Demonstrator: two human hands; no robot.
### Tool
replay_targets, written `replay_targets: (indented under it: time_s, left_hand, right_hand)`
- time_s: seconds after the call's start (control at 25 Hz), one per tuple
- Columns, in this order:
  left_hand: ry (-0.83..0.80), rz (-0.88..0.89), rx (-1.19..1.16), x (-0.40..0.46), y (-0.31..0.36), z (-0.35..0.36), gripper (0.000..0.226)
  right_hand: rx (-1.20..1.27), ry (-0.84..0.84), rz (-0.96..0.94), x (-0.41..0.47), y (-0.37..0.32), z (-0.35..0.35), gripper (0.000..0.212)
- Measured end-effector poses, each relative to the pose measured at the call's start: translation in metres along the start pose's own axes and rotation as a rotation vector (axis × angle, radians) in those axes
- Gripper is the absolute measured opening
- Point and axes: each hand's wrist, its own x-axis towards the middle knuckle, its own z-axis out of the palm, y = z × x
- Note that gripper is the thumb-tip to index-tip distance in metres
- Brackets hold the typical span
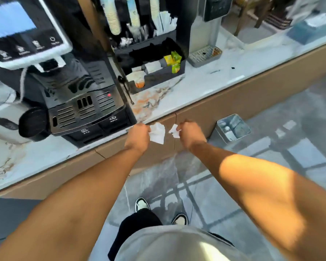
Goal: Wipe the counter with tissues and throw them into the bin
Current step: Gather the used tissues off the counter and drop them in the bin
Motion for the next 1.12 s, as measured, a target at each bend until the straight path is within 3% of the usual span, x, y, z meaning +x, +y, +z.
replay_targets:
  time_s: [0.24, 0.6, 0.88, 1.12]
  left_hand:
    - [-0.02, 0.214, -0.003, 0.05, 0.092, 0.013, 0.031]
    - [-0.063, 0.423, -0.061, 0.139, 0.23, 0.048, 0.025]
    - [-0.2, 0.363, -0.183, 0.223, 0.319, 0.105, 0.021]
    - [-0.258, 0.317, -0.182, 0.272, 0.355, 0.14, 0.026]
  right_hand:
    - [-0.018, 0.084, 0.104, -0.008, 0.088, -0.048, 0.035]
    - [0.071, 0.173, 0.424, 0.025, 0.217, -0.1, 0.035]
    - [0.074, 0.099, 0.517, 0.1, 0.3, -0.134, 0.033]
    - [0.077, 0.033, 0.553, 0.149, 0.355, -0.139, 0.033]
